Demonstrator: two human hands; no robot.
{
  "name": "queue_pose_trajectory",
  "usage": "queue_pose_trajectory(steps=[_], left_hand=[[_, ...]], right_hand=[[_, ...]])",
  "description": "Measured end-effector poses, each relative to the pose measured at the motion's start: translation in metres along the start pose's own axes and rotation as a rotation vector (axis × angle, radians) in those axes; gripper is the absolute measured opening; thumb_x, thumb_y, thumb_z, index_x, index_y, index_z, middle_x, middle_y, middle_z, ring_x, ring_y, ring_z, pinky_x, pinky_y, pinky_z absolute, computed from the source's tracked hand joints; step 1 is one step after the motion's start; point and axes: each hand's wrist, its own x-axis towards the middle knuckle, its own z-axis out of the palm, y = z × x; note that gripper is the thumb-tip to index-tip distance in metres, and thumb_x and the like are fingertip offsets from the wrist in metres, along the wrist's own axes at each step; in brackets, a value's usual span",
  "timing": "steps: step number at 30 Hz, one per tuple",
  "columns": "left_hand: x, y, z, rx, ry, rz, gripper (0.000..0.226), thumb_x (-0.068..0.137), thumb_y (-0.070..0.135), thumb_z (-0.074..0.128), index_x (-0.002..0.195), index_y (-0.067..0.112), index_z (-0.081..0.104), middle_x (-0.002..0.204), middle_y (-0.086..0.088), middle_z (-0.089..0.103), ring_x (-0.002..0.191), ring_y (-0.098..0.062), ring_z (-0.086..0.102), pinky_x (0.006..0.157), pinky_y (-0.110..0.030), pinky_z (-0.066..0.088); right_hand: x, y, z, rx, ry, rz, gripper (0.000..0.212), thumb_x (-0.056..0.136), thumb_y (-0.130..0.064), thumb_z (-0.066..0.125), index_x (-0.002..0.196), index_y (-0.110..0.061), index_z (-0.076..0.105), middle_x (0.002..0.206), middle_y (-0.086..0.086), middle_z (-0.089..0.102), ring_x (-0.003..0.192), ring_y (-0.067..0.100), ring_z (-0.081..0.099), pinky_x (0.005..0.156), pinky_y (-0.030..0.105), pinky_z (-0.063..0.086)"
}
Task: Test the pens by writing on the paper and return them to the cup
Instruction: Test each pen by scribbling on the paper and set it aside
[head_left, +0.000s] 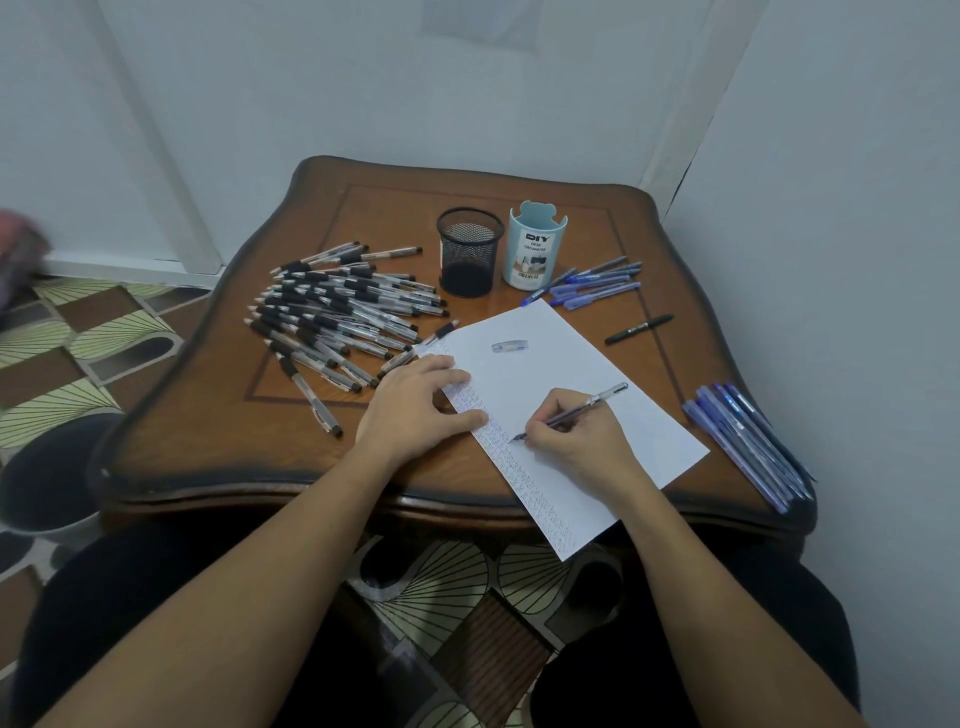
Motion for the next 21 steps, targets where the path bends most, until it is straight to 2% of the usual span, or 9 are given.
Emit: queue_pose_trajectory(steps=[4, 8, 13, 17, 21], left_hand=[[-0.0001, -0.0008, 0.0006, -0.02, 0.013, 0.009, 0.061, 0.076, 0.062, 0.069, 0.129, 0.035, 0.059, 0.148, 0.013, 0.044, 0.137, -0.01, 0.035, 0.114, -0.04, 0.026], [0.0, 0.0001, -0.0001, -0.015, 0.011, 0.008, 0.06, 0.076, 0.061, 0.069, 0.129, 0.034, 0.06, 0.147, 0.012, 0.044, 0.137, -0.01, 0.035, 0.114, -0.04, 0.025], [-0.0001, -0.0001, -0.0001, -0.012, 0.015, 0.009, 0.06, 0.076, 0.062, 0.069, 0.129, 0.035, 0.06, 0.147, 0.013, 0.045, 0.136, -0.009, 0.035, 0.113, -0.04, 0.026], [0.0006, -0.0006, 0.0002, -0.005, 0.011, 0.007, 0.06, 0.076, 0.062, 0.069, 0.129, 0.035, 0.06, 0.147, 0.013, 0.044, 0.137, -0.009, 0.035, 0.114, -0.04, 0.026], [0.0018, -0.0013, 0.0005, -0.003, 0.002, 0.001, 0.062, 0.076, 0.064, 0.068, 0.13, 0.036, 0.059, 0.147, 0.013, 0.044, 0.137, -0.009, 0.034, 0.115, -0.041, 0.026]], right_hand=[[-0.0006, -0.0015, -0.0001, -0.025, -0.025, -0.003, 0.013, 0.081, -0.002, 0.066, 0.069, -0.005, 0.062, 0.062, 0.005, 0.059, 0.06, 0.008, 0.048, 0.054, 0.024, 0.036], [-0.0009, -0.0022, -0.0004, -0.022, -0.031, -0.004, 0.013, 0.082, -0.002, 0.066, 0.07, -0.005, 0.062, 0.065, 0.013, 0.06, 0.06, 0.009, 0.048, 0.054, 0.024, 0.036], [-0.0002, -0.0014, 0.0005, -0.015, -0.028, -0.003, 0.013, 0.081, -0.001, 0.066, 0.069, -0.004, 0.061, 0.062, 0.01, 0.058, 0.06, 0.01, 0.048, 0.054, 0.025, 0.036], [0.0006, -0.0008, -0.0001, 0.005, -0.039, -0.001, 0.016, 0.082, 0.001, 0.062, 0.067, -0.006, 0.059, 0.063, 0.016, 0.054, 0.061, 0.013, 0.046, 0.056, 0.027, 0.034], [0.0003, -0.0013, 0.001, 0.034, -0.037, 0.01, 0.016, 0.083, 0.0, 0.066, 0.068, -0.006, 0.061, 0.067, 0.021, 0.059, 0.061, 0.015, 0.048, 0.056, 0.029, 0.036]])
